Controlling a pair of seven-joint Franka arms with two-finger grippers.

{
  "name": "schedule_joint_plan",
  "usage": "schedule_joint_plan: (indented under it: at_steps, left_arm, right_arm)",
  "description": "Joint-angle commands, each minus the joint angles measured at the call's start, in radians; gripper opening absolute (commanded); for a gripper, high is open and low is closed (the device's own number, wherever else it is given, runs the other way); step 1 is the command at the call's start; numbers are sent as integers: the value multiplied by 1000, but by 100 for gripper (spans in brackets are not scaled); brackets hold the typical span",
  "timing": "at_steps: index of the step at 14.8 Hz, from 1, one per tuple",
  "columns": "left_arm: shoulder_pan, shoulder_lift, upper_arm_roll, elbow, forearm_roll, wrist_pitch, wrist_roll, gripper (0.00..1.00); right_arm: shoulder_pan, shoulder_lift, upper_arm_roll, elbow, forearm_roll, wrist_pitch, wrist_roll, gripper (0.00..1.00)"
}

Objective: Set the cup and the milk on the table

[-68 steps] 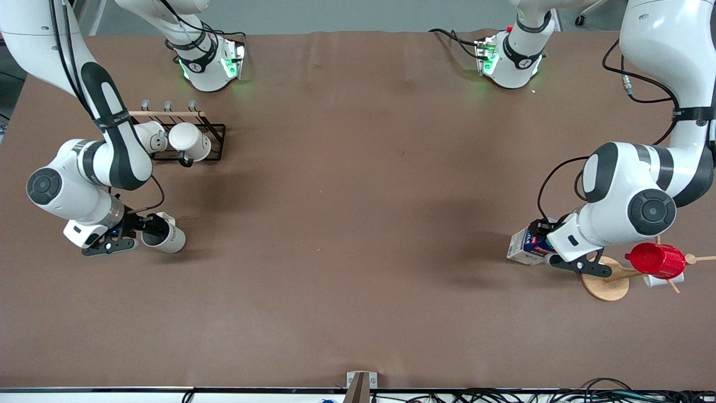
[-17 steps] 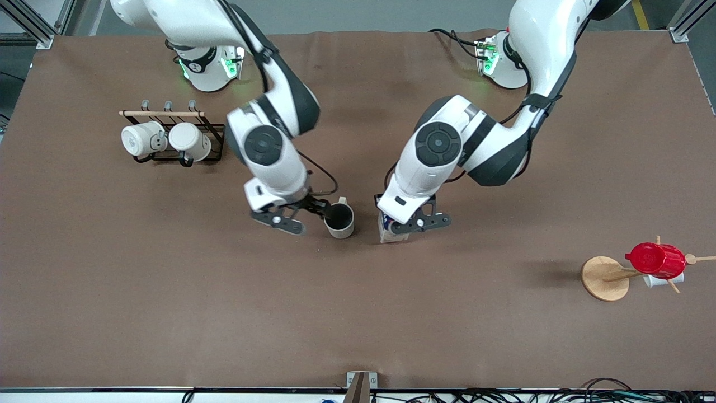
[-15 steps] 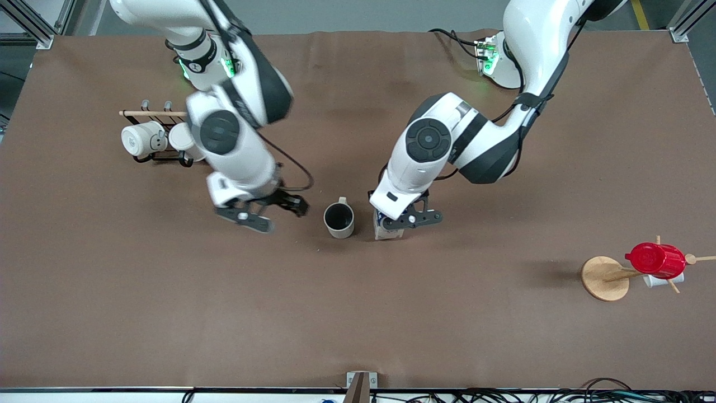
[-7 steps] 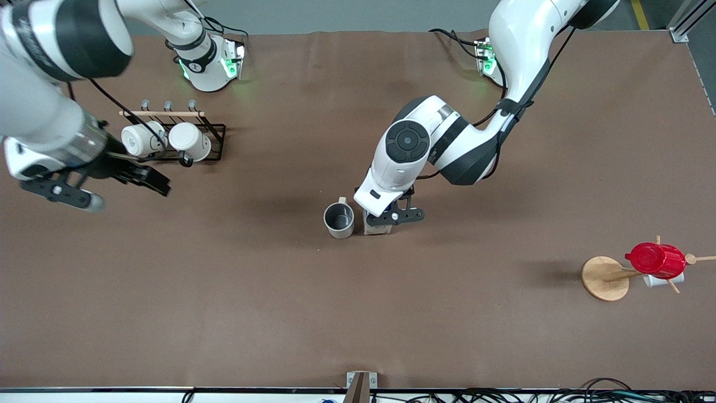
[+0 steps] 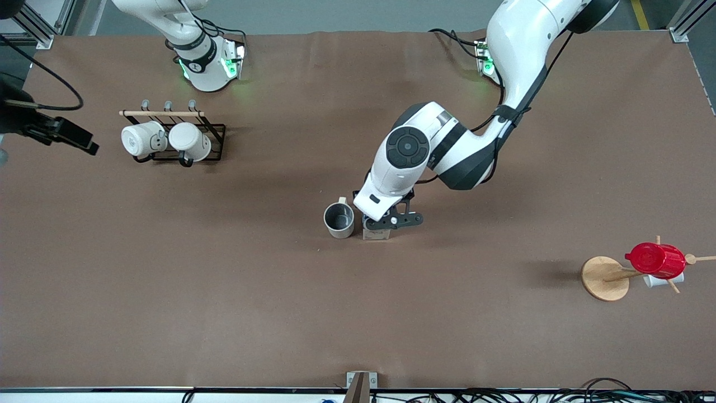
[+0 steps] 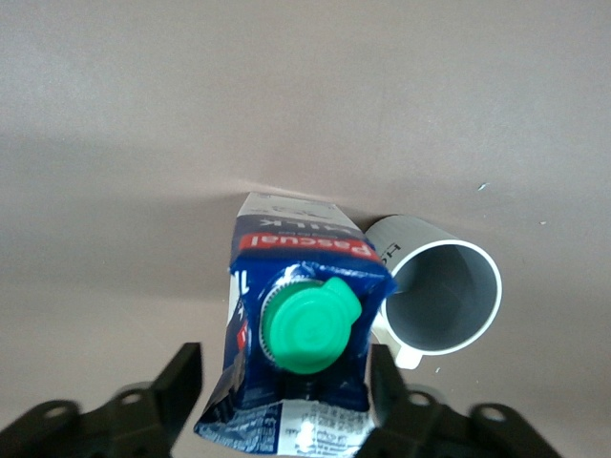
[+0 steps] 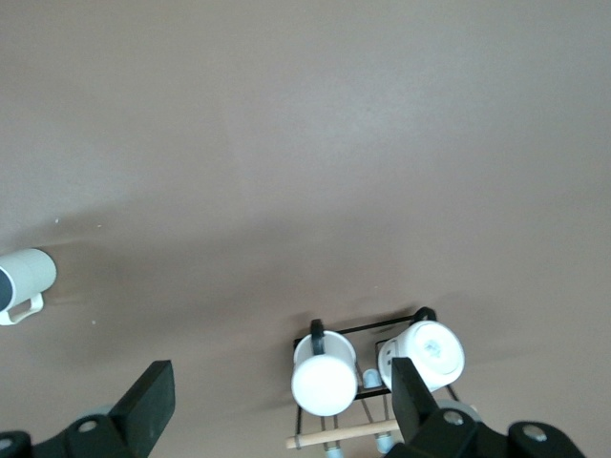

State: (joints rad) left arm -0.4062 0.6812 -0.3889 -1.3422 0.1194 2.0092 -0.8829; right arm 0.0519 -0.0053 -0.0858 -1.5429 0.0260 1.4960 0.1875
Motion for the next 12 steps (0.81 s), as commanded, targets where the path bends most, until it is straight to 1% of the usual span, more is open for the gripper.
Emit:
schedule_joint_plan:
  at_steps: [1, 2, 4, 5, 7, 8, 10, 12]
  left_arm:
    - [-3, -9, 15, 24, -1, -10, -4, 100]
    - [4, -38, 16, 24, 0, -13, -4, 100]
    - [15, -87, 45, 24, 3, -23, -2, 100]
    - [20, -122, 64, 24, 3, -58, -2, 100]
    - [33, -204, 149, 24, 0, -122, 19, 100]
    - [49, -256, 175, 23, 3, -125, 53, 100]
    - [120, -317, 182, 15, 3, -151, 148, 100]
    - [219, -376, 174, 14, 3, -223, 275, 100]
  right_arm:
    - [-30, 10, 21, 16, -11, 21, -34, 100]
    - [-27, 13, 21, 41, -17, 23, -36, 100]
    - [-41, 34, 24, 116, -12, 9, -39, 100]
    - [-47, 36, 27, 122, -6, 10, -36, 100]
    - [-76, 34, 55, 121, -8, 6, -42, 100]
    - [-90, 36, 73, 121, -14, 4, -54, 100]
    - [-78, 34, 75, 121, -27, -12, -126, 100]
    - [-76, 34, 77, 121, -46, -22, -132, 100]
